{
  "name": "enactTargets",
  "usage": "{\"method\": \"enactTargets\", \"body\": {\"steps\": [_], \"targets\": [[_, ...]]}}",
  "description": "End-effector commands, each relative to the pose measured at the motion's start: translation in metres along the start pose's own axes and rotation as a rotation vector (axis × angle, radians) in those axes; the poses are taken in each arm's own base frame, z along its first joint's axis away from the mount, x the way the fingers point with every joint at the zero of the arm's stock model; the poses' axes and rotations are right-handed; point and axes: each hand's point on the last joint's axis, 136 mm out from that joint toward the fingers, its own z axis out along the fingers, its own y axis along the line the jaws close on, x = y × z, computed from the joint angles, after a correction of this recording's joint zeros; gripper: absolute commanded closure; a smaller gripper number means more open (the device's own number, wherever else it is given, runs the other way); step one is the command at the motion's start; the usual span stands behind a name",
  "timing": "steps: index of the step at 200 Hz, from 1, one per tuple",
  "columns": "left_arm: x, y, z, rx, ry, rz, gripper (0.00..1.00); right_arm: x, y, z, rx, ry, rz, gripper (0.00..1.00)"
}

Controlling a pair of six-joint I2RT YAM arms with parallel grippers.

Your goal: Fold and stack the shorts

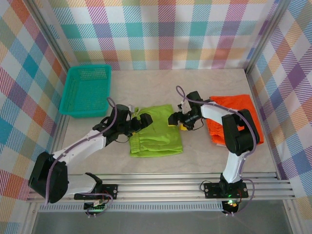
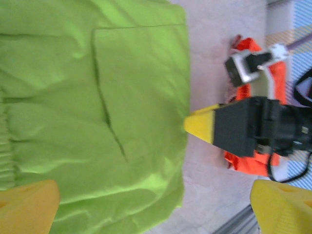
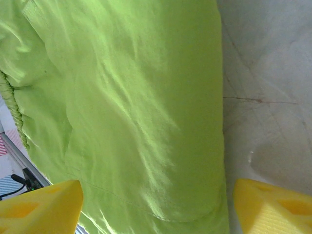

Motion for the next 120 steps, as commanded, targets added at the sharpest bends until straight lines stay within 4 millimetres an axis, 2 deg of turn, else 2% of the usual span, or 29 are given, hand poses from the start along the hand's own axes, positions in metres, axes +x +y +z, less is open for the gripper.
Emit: {"method": "enactTargets", "body": {"steps": [1, 23, 57, 88, 120], "targets": [[0.002, 0.024, 0.018, -0.051, 0.021, -0.012, 0.00, 0.007, 0.004, 0.012, -0.038, 0.032, 0.008, 0.21], [0.009, 0.045, 0.031, -0.087, 0.032, -0.034, 0.00, 0.010, 0.006, 0.016, -0.052, 0.039, 0.014, 0.22], [0.023, 0.078, 0.035, -0.159, 0.037, -0.053, 0.00, 0.012, 0.007, 0.021, -0.074, 0.044, 0.032, 0.23], [0.037, 0.097, 0.038, -0.179, 0.053, -0.077, 0.00, 0.016, 0.007, 0.027, -0.088, 0.060, 0.043, 0.24], [0.043, 0.104, 0.039, -0.184, 0.059, -0.090, 0.00, 0.016, 0.009, 0.031, -0.109, 0.053, 0.054, 0.25]]}}
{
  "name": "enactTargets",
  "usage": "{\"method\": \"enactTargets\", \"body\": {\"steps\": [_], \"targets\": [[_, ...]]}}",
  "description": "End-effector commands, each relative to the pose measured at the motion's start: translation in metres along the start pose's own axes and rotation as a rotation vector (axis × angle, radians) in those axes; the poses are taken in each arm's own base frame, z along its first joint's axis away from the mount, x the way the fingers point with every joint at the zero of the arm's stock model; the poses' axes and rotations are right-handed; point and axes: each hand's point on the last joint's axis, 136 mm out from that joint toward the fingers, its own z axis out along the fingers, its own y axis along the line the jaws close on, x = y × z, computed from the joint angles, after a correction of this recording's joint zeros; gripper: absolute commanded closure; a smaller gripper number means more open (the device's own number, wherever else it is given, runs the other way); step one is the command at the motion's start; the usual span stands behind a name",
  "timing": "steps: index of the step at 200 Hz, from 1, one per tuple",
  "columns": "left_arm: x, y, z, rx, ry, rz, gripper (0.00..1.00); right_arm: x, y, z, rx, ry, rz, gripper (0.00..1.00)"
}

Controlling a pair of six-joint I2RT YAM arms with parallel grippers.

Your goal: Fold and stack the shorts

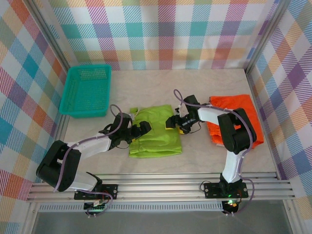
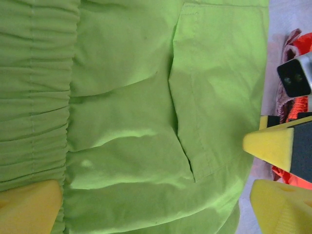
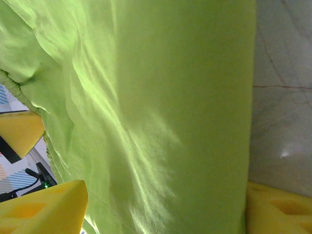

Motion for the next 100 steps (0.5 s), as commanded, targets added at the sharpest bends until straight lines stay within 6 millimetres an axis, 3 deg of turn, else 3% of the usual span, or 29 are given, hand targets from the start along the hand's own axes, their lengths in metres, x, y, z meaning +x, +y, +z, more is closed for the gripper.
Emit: {"method": "enactTargets", "body": {"steps": [1, 64, 100], "targets": [[0.025, 0.049, 0.006, -0.138, 0.058, -0.062, 0.00, 0.005, 0.003, 0.010, -0.045, 0.019, 0.018, 0.25], [0.025, 0.048, 0.005, -0.134, 0.056, -0.060, 0.00, 0.003, 0.013, 0.024, -0.085, 0.017, 0.025, 0.30], [0.025, 0.049, 0.005, -0.134, 0.057, -0.061, 0.00, -0.004, 0.015, 0.025, -0.084, -0.003, 0.022, 0.42]]}}
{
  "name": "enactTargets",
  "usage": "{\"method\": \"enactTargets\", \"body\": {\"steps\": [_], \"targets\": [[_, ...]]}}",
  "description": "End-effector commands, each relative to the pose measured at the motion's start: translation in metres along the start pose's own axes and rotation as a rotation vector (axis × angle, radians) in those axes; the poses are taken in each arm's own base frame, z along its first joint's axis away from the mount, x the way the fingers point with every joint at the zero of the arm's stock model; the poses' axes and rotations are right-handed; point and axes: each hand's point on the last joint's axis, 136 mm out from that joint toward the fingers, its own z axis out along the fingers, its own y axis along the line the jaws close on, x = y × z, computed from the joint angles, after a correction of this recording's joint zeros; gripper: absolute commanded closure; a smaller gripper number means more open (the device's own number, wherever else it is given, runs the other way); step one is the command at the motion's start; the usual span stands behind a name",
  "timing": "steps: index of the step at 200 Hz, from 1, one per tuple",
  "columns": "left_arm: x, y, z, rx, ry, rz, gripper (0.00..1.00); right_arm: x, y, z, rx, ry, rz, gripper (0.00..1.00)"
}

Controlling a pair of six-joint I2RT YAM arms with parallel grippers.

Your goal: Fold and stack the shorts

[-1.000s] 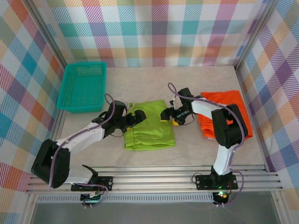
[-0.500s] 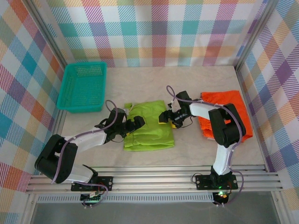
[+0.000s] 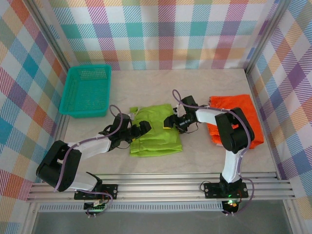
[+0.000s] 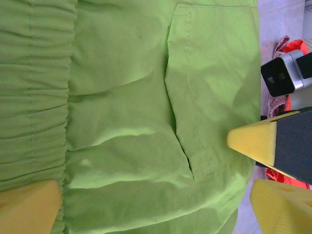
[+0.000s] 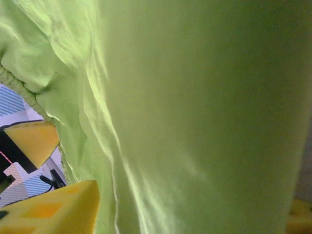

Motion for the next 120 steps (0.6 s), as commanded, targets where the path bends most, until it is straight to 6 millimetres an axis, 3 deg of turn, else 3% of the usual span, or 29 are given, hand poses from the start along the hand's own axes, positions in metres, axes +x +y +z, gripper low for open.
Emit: {"method": "enactTargets", "body": {"steps": [1, 29, 61, 95, 120], "targets": [[0.028, 0.051, 0.002, -0.159, 0.079, -0.062, 0.00, 0.004, 0.004, 0.012, -0.030, 0.021, -0.003, 0.43], [0.025, 0.045, -0.001, -0.137, 0.062, -0.060, 0.00, 0.002, 0.001, 0.008, 0.011, 0.003, -0.022, 0.71], [0.006, 0.015, -0.019, -0.058, -0.014, -0.037, 0.00, 0.000, 0.000, -0.001, 0.107, -0.022, -0.076, 1.00], [-0.019, -0.015, -0.056, -0.014, -0.132, 0.009, 0.00, -0.002, 0.001, -0.027, 0.264, -0.055, -0.134, 1.00], [-0.027, -0.022, -0.076, -0.006, -0.178, 0.023, 0.00, 0.001, 0.002, -0.058, 0.394, -0.060, -0.176, 1.00]]}}
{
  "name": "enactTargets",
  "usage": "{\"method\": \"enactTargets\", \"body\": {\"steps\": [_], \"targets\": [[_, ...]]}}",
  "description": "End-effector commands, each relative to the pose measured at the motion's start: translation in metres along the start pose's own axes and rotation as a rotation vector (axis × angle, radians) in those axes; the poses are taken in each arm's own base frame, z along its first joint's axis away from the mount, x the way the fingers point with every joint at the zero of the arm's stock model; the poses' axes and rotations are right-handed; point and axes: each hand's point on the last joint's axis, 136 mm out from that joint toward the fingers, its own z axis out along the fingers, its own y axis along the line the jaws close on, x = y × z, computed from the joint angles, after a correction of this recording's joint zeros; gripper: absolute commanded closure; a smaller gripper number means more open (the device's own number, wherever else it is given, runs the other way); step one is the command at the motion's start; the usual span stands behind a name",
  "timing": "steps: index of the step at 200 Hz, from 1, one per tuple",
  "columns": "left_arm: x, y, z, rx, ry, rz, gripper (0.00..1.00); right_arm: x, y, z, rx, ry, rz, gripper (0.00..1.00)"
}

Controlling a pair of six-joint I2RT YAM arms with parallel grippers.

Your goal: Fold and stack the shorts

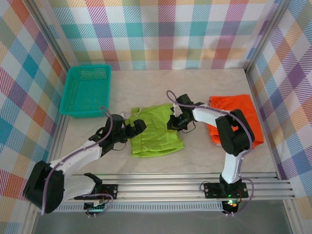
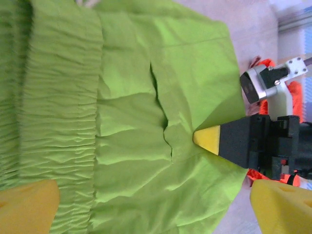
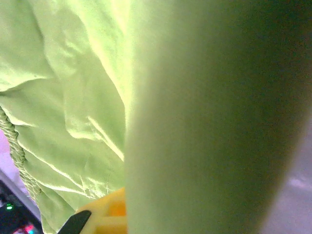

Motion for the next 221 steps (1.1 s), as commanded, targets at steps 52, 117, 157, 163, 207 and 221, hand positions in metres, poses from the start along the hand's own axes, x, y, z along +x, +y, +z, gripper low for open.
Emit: {"method": "enactTargets", "body": {"steps": [52, 117, 157, 163, 207, 221], "targets": [[-0.017, 0.000, -0.022, -0.014, -0.072, -0.006, 0.00, 0.008, -0.014, -0.109, 0.394, 0.004, -0.160, 1.00], [-0.017, -0.005, -0.019, 0.025, -0.065, -0.009, 0.00, 0.003, -0.027, -0.167, 0.610, 0.046, -0.202, 1.00], [-0.017, -0.007, -0.021, 0.036, -0.064, -0.006, 0.00, -0.009, -0.025, -0.190, 0.632, 0.021, -0.177, 1.00], [-0.017, -0.007, -0.020, 0.038, -0.063, -0.009, 0.00, -0.010, -0.025, -0.194, 0.635, 0.019, -0.175, 1.00], [-0.018, -0.008, -0.020, 0.047, -0.065, -0.013, 0.00, -0.017, -0.028, -0.220, 0.667, 0.001, -0.150, 1.00], [-0.017, -0.007, -0.019, 0.048, -0.062, -0.013, 0.00, -0.018, -0.028, -0.228, 0.666, -0.011, -0.143, 1.00]]}}
